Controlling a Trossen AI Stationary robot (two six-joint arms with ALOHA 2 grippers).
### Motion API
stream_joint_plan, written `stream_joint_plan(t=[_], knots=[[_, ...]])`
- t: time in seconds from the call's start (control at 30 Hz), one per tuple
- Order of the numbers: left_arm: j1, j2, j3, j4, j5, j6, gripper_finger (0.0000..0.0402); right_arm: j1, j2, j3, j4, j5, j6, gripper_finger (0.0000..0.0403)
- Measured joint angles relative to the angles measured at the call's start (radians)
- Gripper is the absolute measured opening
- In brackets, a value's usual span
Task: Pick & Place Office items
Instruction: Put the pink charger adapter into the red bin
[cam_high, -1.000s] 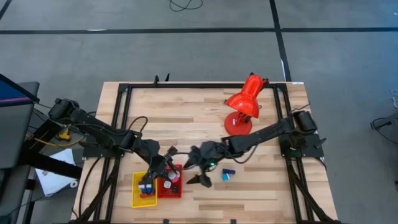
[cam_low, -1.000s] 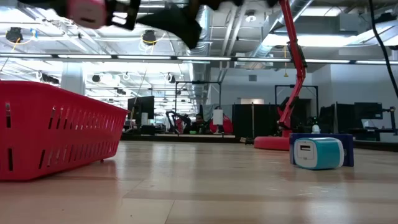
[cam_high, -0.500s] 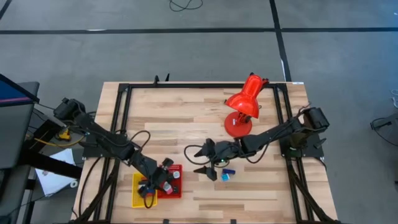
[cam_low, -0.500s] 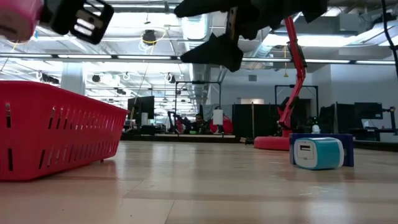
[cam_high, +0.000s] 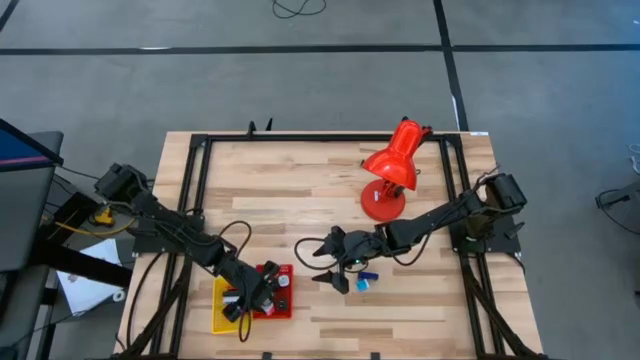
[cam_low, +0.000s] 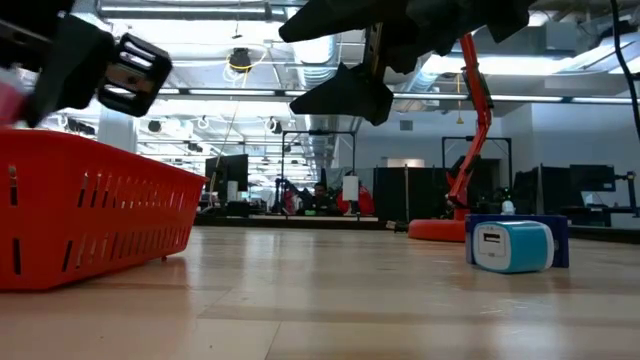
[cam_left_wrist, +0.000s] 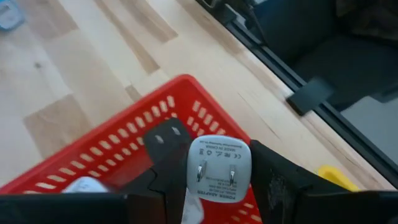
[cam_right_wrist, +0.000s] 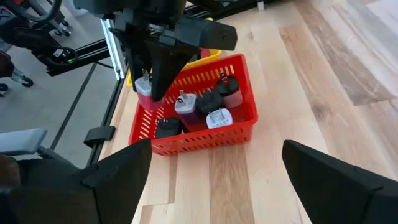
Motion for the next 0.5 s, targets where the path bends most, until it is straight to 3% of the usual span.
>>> stream_joint_plan(t=[0.5], knots=[[-0.011, 0.0, 0.0, -0.048, 0.003, 0.001, 0.014, 0.0, 0.001, 0.0, 0.036, 0.0, 0.033, 0.0352]])
